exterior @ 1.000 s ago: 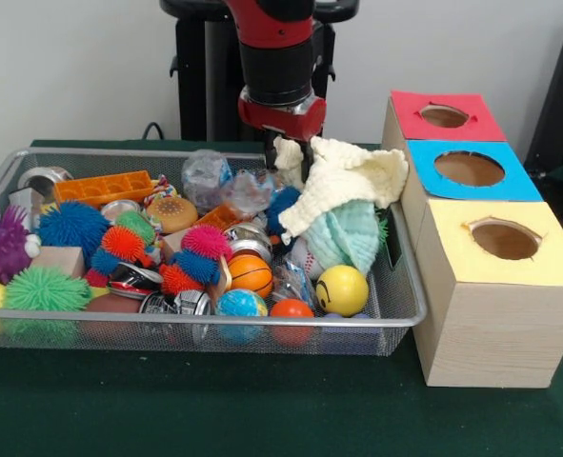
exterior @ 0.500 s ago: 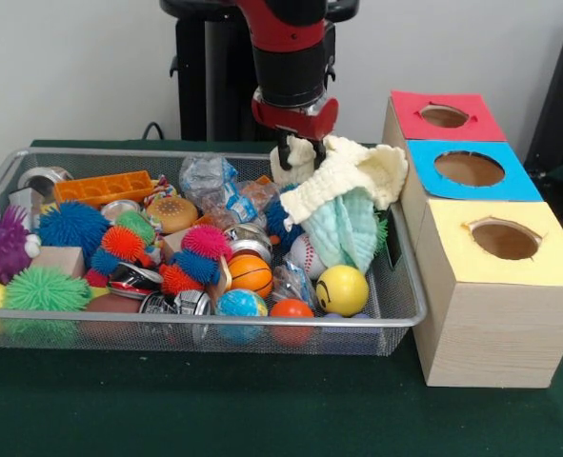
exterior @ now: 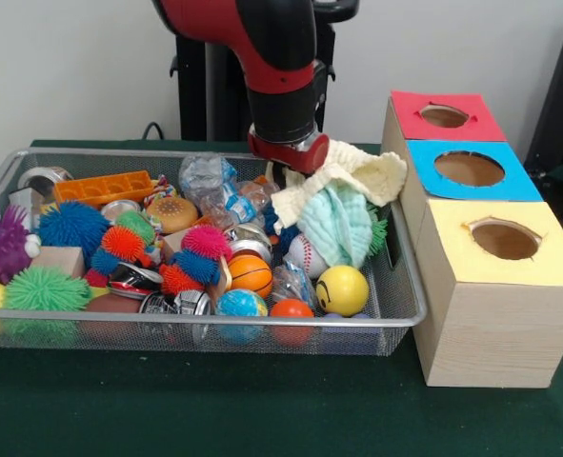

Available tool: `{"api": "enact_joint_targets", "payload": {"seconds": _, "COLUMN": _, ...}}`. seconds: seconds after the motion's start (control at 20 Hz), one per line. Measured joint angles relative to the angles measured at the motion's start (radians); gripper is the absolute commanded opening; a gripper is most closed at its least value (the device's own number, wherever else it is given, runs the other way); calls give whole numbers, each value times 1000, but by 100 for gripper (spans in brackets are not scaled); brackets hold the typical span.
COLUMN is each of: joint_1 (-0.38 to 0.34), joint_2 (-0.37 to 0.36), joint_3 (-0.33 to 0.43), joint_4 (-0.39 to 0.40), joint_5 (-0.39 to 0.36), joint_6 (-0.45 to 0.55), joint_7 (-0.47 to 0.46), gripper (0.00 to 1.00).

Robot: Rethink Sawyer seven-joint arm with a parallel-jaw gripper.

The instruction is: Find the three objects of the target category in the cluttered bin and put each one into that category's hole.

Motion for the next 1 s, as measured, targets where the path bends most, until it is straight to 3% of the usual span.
{"api": "enact_joint_targets", "payload": {"seconds": 1.0, "joint_1": 64, "joint_2": 16, "joint_3": -80, "joint_4": -171, "joint_5": -229, "joint_6": 173, "joint_7": 0, "gripper": 100}}
